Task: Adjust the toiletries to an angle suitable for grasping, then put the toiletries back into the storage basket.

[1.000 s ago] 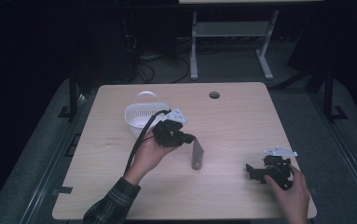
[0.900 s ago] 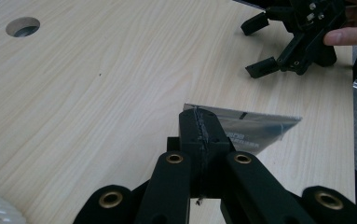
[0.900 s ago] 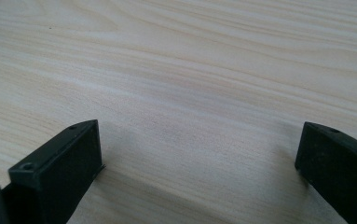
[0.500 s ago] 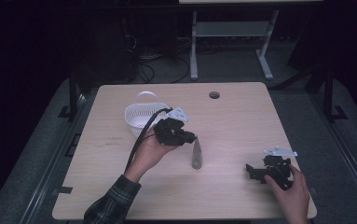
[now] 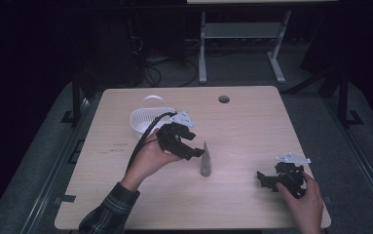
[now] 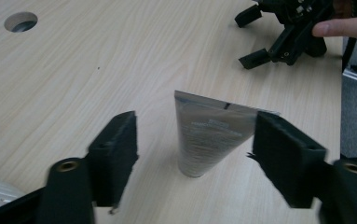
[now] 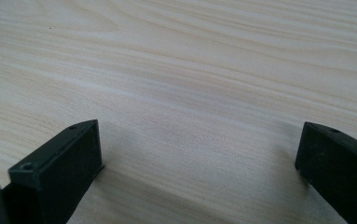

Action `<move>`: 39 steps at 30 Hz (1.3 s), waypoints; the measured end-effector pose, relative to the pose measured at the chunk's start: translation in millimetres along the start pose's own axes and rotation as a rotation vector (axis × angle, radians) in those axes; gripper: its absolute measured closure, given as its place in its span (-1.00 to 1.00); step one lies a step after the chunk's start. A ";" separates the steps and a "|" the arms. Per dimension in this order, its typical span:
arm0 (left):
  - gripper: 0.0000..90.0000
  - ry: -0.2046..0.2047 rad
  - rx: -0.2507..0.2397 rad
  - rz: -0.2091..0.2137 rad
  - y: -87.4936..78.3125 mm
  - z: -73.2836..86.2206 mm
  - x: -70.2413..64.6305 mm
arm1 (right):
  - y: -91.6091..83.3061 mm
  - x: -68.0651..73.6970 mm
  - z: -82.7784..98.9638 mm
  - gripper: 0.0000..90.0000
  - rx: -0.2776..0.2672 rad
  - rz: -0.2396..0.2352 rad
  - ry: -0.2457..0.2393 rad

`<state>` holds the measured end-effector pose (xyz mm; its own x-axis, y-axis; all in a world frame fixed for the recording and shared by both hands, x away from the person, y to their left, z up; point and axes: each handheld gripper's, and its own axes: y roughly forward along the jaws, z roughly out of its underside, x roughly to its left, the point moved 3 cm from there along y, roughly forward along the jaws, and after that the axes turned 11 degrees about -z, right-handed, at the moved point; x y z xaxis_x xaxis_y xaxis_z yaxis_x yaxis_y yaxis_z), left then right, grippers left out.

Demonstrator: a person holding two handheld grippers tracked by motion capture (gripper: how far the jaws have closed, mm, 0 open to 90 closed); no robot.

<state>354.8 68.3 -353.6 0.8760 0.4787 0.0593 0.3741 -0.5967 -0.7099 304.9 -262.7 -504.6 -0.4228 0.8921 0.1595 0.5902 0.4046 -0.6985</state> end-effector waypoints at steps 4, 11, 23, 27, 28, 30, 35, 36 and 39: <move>-0.54 0.027 0.009 0.022 -0.7 -4.0 -3.7 | 0.0 -0.1 0.0 -1.00 0.000 0.000 -0.002; -0.71 0.062 0.023 0.037 4.3 -11.3 -10.9 | 0.0 0.0 0.0 -1.00 -0.001 0.001 0.000; -0.71 0.106 0.059 0.032 23.6 -16.2 -16.3 | 0.0 0.0 0.0 -1.00 0.000 0.000 0.000; -0.71 0.111 0.068 0.039 31.4 -15.7 -18.1 | 0.0 0.0 0.0 -1.00 0.000 0.000 0.000; -0.71 0.116 0.069 0.041 32.6 -15.7 -18.2 | 0.0 0.0 0.0 -1.00 0.000 0.000 0.000; -0.70 0.118 0.072 0.042 35.5 -16.0 -19.4 | 0.0 0.0 0.0 -1.00 0.000 0.000 0.000; -0.69 0.119 0.079 0.049 40.2 -15.9 -20.3 | 0.0 0.0 0.0 -1.00 0.000 0.000 0.000; -0.68 0.120 0.079 0.049 41.2 -15.9 -20.6 | 0.0 0.0 0.0 -1.00 0.000 0.000 0.000; -0.67 0.134 0.087 0.049 43.3 -15.5 -20.5 | 0.0 0.0 0.0 -1.00 0.000 0.000 0.000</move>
<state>357.8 22.7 -374.6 0.9275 0.3564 0.1123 0.3073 -0.5563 -0.7721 304.9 -262.7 -504.6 -0.4227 0.8921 0.1597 0.5901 0.4047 -0.6986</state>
